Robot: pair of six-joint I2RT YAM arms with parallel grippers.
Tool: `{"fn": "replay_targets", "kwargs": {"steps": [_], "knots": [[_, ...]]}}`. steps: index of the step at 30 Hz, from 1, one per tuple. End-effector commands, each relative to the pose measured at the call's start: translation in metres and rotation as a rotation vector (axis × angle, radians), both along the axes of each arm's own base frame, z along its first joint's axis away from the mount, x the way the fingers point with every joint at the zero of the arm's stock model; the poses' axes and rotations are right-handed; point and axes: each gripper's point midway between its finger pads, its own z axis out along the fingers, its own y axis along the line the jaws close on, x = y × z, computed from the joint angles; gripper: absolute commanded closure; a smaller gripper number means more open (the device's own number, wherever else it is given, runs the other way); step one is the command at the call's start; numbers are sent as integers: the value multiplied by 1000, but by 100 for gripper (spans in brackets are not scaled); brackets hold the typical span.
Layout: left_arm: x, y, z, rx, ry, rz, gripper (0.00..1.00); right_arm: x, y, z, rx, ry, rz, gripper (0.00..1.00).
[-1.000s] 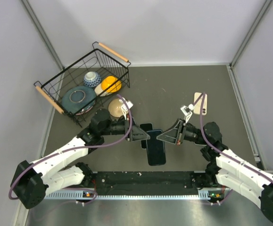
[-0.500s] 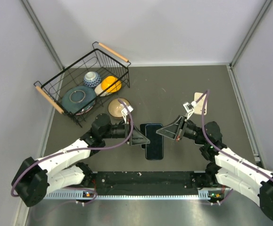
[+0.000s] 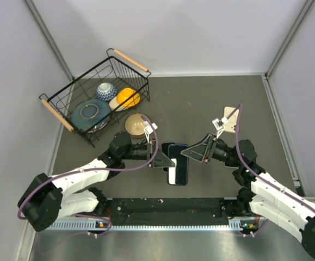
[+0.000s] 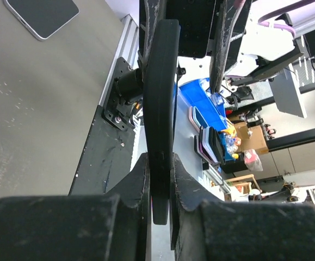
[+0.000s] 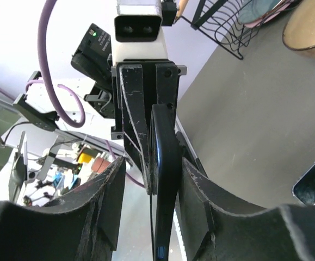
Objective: Put the phone into the phone case
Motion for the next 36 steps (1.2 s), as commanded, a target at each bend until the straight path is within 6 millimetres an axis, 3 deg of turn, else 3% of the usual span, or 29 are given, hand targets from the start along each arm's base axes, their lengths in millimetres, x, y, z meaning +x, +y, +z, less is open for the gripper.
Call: {"fn": "replay_targets", "kwargs": {"steps": [1,7,11,14,15,20,21,25,28,30,31,32,36], "knots": [[-6,0,21,-65,-70,-33,100,5,-7,24,-42,-96,-69,59],[-5,-2,13,-34,-49,-47,100,10,-10,23,-79,-115,-102,65],[4,-7,-2,40,20,-33,100,12,-3,15,-138,-135,-59,90],[21,-6,-28,175,36,59,100,24,-3,13,-234,-188,-79,99],[24,-6,-32,191,20,70,100,28,-6,3,-295,-196,-100,100],[26,-6,-39,219,39,79,100,29,-6,11,-342,-283,-80,100],[26,-7,-35,198,27,72,100,27,-7,11,-349,-300,-69,98],[19,-10,-19,114,4,28,100,16,-2,13,-310,-339,-5,64],[7,-11,-2,21,-23,-46,100,5,0,17,-245,-368,31,57],[3,-11,3,-3,-17,-69,100,5,-1,15,-244,-359,27,77],[3,-11,4,-5,-21,-68,100,6,-1,13,-249,-356,25,94],[3,-11,4,-4,-26,-66,100,7,-1,12,-253,-351,22,99],[3,-10,3,5,-28,-59,100,11,-2,8,-271,-340,3,100]]}}
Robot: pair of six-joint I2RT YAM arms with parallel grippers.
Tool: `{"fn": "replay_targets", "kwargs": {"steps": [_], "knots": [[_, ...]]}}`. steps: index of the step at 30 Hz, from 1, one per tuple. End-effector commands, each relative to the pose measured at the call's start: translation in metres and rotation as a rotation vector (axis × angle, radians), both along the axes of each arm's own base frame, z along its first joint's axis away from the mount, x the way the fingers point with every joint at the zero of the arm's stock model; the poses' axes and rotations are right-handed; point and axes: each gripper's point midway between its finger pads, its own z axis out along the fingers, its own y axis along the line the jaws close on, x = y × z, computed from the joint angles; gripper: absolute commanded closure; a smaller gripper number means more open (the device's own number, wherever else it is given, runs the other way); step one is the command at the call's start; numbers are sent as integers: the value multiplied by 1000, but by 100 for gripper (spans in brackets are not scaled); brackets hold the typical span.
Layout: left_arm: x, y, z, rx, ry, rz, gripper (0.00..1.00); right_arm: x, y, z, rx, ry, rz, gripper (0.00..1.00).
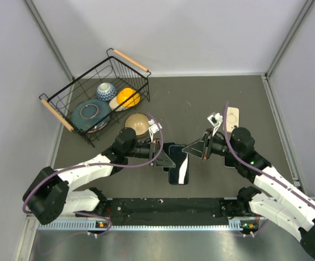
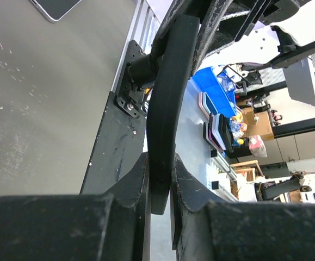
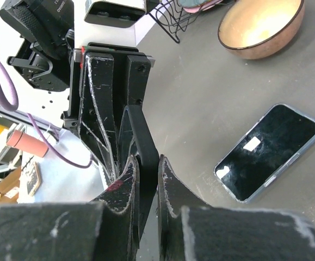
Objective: Put the phone into the phone case
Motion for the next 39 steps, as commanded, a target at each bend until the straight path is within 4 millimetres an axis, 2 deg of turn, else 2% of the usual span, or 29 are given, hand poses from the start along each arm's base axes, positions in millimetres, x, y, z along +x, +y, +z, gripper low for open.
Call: {"fn": "replay_targets", "kwargs": {"steps": [1,2,3,4,6,10,11,13,17,19,20,22,23,26,28,33,34,35,36,37,38,39], "knots": [[-1,-4,23,-70,-33,-6,100,-5,6,25,46,-131,54,100],[-1,-4,26,-84,-44,-7,100,-4,5,20,32,-113,39,98],[-2,-4,28,-93,-49,-6,100,-4,4,19,33,-92,33,89],[-2,-2,33,-108,-60,5,100,-5,4,19,39,-80,30,67],[-2,0,40,-126,-80,20,100,-11,5,17,76,-30,42,42],[2,2,51,-151,-95,64,100,-20,3,3,125,64,35,35],[2,3,52,-153,-95,69,100,-22,1,-7,125,102,29,35],[3,3,54,-153,-94,77,100,-24,1,-11,143,105,25,34],[6,1,52,-144,-83,89,100,-31,1,-25,160,147,50,40],[9,0,46,-126,-69,97,100,-31,2,-23,182,147,54,52],[12,-1,44,-115,-67,116,100,-31,2,-23,187,148,53,62],[20,-1,26,-45,-47,149,100,-30,2,-20,203,142,45,72],[25,-1,22,-26,-44,175,100,-29,2,-19,210,140,45,85],[34,0,8,38,-46,226,100,-28,2,-16,220,141,33,100],[36,2,0,79,-59,243,100,-20,1,-22,195,177,-13,100],[41,5,0,108,-102,261,100,-10,0,-20,180,150,-61,100],[41,6,1,122,-103,265,84,-8,-1,-28,141,172,-76,100],[44,8,0,134,-126,273,72,-6,-2,-32,110,174,-86,100],[48,11,-1,155,-135,298,60,3,-3,-28,70,126,-112,100],[49,15,0,176,-142,308,27,7,-5,-33,27,133,-130,100],[51,18,0,193,-175,317,20,8,-10,-45,-29,168,-150,100],[55,21,0,212,-194,338,16,11,-11,-41,-44,150,-151,100]]}}
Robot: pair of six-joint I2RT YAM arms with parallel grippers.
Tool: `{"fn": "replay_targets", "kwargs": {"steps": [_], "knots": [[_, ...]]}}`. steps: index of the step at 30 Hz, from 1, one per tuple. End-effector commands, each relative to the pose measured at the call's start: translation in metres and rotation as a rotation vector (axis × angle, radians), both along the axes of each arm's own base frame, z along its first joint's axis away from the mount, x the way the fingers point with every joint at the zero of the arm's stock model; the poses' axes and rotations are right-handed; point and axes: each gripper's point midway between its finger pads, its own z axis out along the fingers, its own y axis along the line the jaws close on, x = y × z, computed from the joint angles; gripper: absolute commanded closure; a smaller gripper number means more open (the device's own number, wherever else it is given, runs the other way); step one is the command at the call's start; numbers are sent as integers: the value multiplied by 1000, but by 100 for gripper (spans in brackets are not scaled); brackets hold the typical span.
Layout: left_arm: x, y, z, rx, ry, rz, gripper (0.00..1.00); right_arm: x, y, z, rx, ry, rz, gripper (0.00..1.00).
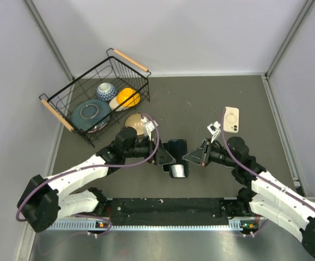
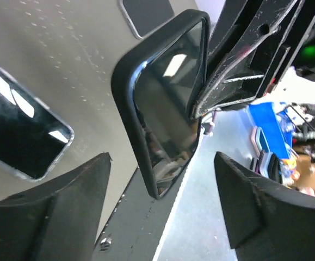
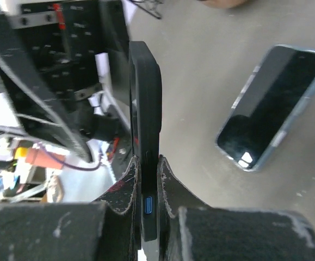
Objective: Put the phone into the phone case
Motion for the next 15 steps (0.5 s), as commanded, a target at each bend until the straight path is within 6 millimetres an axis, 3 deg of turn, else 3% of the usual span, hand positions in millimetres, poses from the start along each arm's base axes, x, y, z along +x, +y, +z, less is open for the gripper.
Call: {"fn": "replay_targets", "kwargs": {"steps": [1,2,6,7,15], "knots": [[26,14,28,57,-180,108,13,28,-11,6,-131,-49,-86,100],[25,22,19,116,-181,108,13,27,-14,-3,-158,-13,-82,100],[28,42,26,213,-249,160,12,45,-34,-28,-303,88,-130,100],[32,49,36,213,-288,195,12,51,-38,-39,-332,130,-139,100],[39,93,44,295,-435,362,9,74,-31,-60,-371,249,-61,100]]}}
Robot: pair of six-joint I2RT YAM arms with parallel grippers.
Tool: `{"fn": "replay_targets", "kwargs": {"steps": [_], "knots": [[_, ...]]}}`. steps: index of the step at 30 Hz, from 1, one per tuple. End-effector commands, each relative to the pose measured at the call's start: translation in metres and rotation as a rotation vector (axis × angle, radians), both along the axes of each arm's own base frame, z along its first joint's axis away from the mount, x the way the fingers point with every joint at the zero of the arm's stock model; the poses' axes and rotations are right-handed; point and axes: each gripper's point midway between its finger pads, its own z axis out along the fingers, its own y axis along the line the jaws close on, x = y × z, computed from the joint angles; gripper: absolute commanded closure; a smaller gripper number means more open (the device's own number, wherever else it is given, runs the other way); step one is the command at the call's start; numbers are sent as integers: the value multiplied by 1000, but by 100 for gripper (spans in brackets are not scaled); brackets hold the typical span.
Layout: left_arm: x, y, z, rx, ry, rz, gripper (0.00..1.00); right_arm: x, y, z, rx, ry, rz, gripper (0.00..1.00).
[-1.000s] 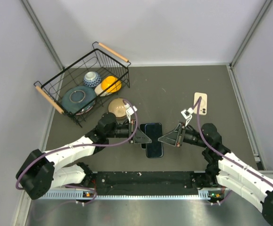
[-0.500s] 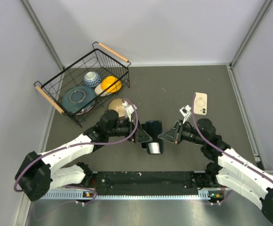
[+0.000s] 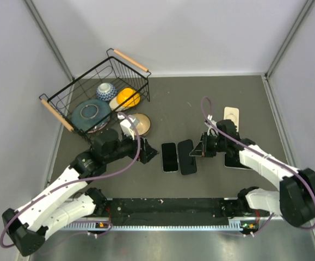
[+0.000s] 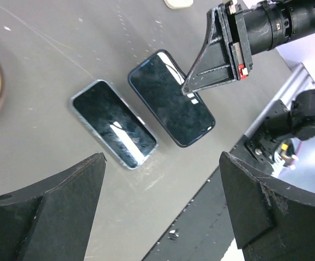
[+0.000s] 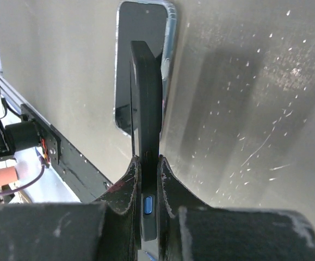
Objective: Put the phone into the phone case
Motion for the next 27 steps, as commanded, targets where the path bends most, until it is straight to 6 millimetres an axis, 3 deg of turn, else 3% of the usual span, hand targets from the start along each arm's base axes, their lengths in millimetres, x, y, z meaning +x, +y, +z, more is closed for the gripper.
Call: {"fn": "replay_targets", "kwargs": {"steps": [1,7,11,15,19,27], "knots": [[9,25,2,59,-87,99,9,21,13,21,58,-31,79,100],[4,28,0,57,-84,97,9,39,9,0,59,31,59,100],[5,29,-2,64,-80,104,9,44,2,-31,21,102,39,100],[4,30,0,64,-79,106,9,42,-18,-72,-122,175,-29,100],[6,34,1,64,-86,128,8,37,-34,-94,-221,212,-70,100],[6,34,1,58,-72,139,8,33,-50,-111,-307,229,-118,100]]}}
